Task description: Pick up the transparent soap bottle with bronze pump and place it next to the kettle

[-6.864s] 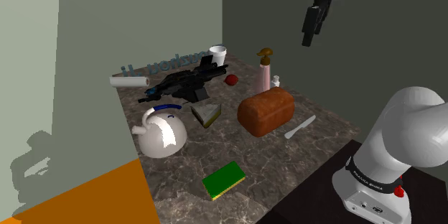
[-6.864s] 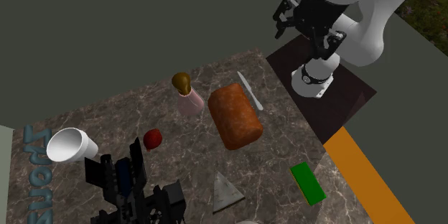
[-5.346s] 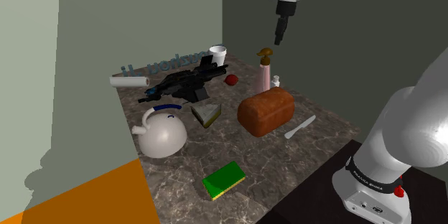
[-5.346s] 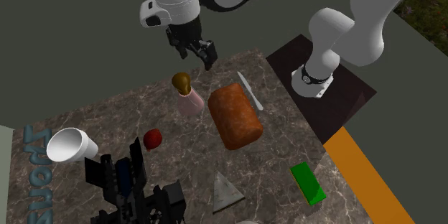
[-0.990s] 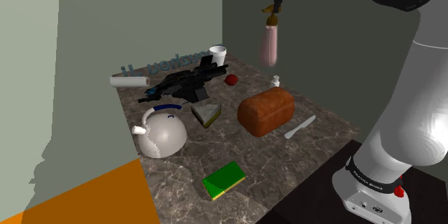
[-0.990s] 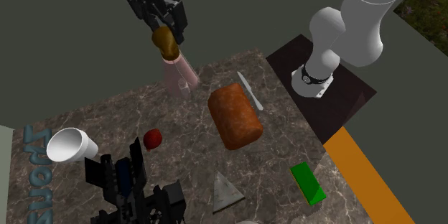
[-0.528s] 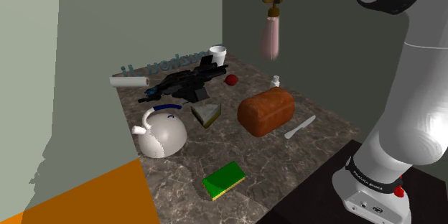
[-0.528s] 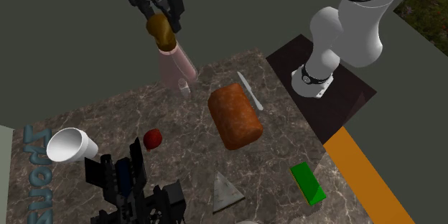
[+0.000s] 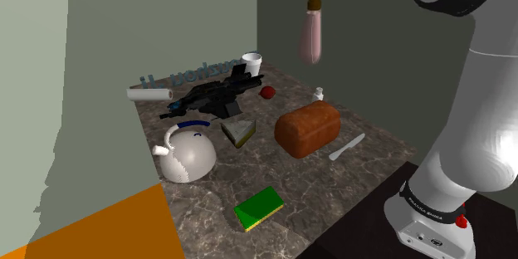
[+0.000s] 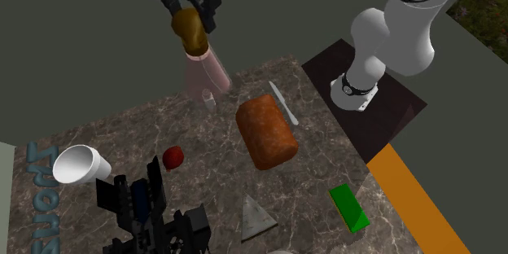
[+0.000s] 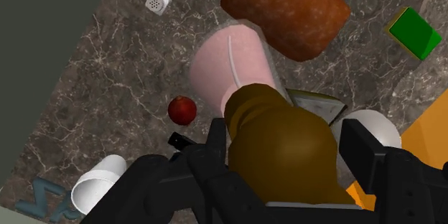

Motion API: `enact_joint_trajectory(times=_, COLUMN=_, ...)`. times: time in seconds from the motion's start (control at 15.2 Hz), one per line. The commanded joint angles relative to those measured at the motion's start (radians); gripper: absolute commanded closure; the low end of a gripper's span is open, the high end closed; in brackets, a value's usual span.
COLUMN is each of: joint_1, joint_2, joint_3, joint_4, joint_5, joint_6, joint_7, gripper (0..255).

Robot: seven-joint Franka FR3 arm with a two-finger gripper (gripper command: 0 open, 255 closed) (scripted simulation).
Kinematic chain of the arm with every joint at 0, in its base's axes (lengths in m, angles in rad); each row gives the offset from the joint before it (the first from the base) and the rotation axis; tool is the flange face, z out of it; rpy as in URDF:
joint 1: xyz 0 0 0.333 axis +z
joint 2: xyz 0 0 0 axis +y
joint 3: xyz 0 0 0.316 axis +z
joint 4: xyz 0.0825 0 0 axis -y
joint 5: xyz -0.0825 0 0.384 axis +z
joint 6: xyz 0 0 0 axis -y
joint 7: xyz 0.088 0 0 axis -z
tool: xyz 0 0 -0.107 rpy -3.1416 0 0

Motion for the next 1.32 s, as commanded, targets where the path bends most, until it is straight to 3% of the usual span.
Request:
enact_joint_trajectory(times=0.0, joint_1=0.04, joint_2=-0.034, joint_3=0.015, joint_4=-0.028, joint_5=-0.015, joint_6=0.005, joint_7=0.047, gripper=255)
enact_joint_trajectory(times=0.66, joint_1=0.212, joint_2=-0.143, joint_3=0.115, joint_4=-0.057, joint_5=-0.053, joint_6=-0.022, joint_7=0.311, gripper=255)
enact_joint_trajectory(times=1.25, joint_1=0.328, joint_2=-0.098, joint_3=0.206, joint_4=0.109, joint_5=-0.029, joint_6=-0.104, joint_7=0.551, gripper=255)
